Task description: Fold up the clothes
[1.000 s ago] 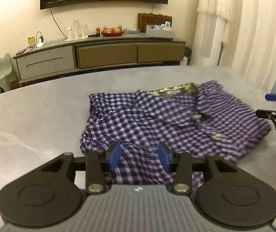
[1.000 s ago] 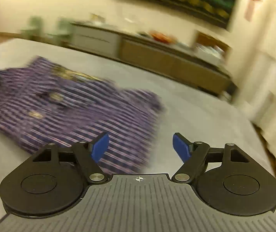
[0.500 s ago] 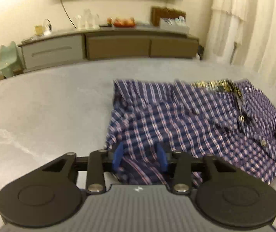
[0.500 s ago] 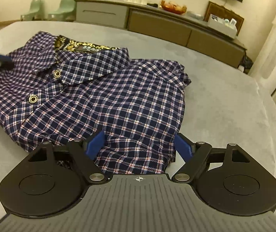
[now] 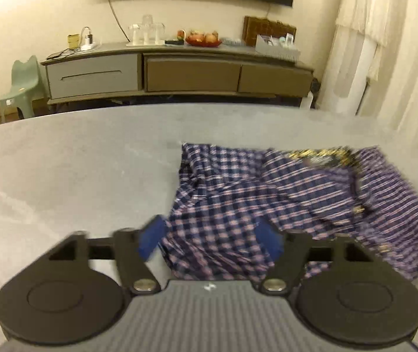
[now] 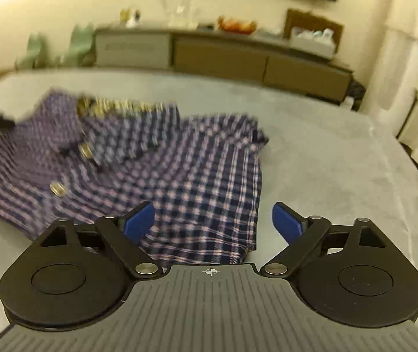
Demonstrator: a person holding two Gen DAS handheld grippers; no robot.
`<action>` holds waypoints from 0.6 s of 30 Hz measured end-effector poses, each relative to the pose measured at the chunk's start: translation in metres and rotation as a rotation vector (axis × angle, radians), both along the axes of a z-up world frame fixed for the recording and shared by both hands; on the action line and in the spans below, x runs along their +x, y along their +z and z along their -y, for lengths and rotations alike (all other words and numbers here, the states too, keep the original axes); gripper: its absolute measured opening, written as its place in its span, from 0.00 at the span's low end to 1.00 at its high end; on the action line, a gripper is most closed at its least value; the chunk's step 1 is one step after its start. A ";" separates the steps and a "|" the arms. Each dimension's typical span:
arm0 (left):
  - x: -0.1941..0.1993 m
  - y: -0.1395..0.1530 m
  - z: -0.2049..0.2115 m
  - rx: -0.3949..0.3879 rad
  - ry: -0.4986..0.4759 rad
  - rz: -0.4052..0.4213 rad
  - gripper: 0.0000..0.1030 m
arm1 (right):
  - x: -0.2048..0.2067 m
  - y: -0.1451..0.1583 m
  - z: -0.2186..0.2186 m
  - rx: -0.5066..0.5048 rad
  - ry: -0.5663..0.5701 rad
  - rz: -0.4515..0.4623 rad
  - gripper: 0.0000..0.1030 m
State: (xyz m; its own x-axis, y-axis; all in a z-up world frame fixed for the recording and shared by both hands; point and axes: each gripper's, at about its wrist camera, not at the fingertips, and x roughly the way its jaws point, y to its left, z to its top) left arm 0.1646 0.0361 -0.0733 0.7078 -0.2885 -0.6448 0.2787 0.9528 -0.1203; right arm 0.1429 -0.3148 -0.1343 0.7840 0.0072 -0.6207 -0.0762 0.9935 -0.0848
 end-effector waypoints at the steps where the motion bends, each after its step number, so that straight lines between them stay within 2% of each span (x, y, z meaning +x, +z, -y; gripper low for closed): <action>1: -0.011 0.004 0.000 -0.028 0.012 -0.001 0.98 | -0.008 0.006 -0.004 0.018 -0.015 0.020 0.96; 4: -0.041 0.008 0.007 -0.064 0.016 -0.021 1.00 | -0.030 0.016 -0.015 0.079 -0.060 0.049 0.98; 8: -0.081 0.002 0.016 -0.044 0.039 -0.054 1.00 | -0.055 0.017 -0.032 0.150 -0.096 0.055 0.98; 11: -0.102 -0.003 0.018 -0.043 0.062 -0.081 1.00 | -0.069 0.013 -0.047 0.110 -0.091 0.070 0.98; 14: -0.111 -0.004 0.018 -0.076 0.073 -0.123 1.00 | -0.078 0.010 -0.054 0.075 -0.096 0.082 0.99; 18: -0.120 0.001 0.023 -0.066 0.088 -0.112 1.00 | -0.084 0.006 -0.053 0.084 -0.103 0.079 0.99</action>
State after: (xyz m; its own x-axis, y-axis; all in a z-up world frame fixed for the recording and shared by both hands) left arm 0.0449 0.0126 -0.0725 0.6566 -0.2732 -0.7030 0.1759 0.9619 -0.2095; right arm 0.0587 -0.2622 -0.1283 0.8297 -0.0267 -0.5575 0.0302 0.9995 -0.0029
